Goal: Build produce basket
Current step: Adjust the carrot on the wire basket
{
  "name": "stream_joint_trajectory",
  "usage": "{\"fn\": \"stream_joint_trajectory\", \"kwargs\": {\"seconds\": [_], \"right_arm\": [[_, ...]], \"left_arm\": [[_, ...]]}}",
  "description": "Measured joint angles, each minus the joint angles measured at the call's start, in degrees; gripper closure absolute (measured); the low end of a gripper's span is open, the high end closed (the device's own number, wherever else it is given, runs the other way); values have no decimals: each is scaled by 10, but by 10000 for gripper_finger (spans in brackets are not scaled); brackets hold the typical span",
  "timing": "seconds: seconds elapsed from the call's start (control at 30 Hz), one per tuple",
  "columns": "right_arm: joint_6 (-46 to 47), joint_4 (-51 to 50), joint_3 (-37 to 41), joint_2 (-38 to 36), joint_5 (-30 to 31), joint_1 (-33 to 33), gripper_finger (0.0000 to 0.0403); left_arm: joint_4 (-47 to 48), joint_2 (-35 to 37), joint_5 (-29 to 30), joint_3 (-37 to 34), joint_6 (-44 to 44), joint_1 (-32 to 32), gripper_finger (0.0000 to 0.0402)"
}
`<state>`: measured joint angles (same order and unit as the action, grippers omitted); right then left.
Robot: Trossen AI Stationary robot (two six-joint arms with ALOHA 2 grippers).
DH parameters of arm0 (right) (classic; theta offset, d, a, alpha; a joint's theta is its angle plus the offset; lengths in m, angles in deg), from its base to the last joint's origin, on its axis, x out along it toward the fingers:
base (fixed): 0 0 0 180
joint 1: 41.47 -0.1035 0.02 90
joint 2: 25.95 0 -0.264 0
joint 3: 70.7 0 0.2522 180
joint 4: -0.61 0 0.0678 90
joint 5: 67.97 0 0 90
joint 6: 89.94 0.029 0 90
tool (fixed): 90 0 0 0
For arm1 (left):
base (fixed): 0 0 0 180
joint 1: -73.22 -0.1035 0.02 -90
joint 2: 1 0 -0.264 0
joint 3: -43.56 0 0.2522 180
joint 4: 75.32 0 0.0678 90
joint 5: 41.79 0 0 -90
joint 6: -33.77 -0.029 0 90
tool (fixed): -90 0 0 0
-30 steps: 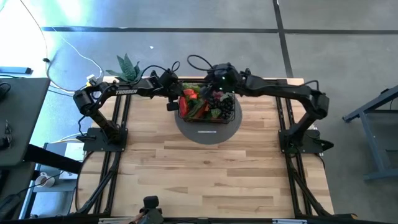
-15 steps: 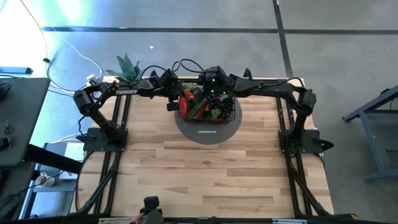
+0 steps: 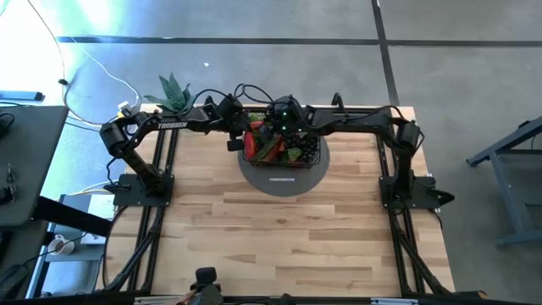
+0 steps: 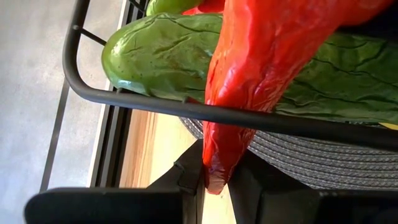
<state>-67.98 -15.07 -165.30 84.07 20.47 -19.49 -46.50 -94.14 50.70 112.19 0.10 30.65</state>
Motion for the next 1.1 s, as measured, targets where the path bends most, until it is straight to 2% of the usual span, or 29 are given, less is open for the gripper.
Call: {"fn": "stream_joint_trajectory", "kwargs": {"seconds": [0.13, 0.23, 0.57, 0.9, 1.1], "right_arm": [[7, 6, 0, 6, 0, 0, 137], [16, 8, 0, 14, 0, 0, 165], [27, 19, 0, 13, -4, 1, 321], [53, 18, 0, 13, 10, 1, 322], [66, 17, 0, 13, 17, 1, 322]], "left_arm": [[0, 0, 1, 0, 0, 0, 359], [0, 0, 1, 0, 0, 0, 359], [0, 0, 5, 0, -15, 0, 359], [0, 0, 21, 0, -7, 0, 355], [2, 0, 31, 0, 21, 0, 313]]}}
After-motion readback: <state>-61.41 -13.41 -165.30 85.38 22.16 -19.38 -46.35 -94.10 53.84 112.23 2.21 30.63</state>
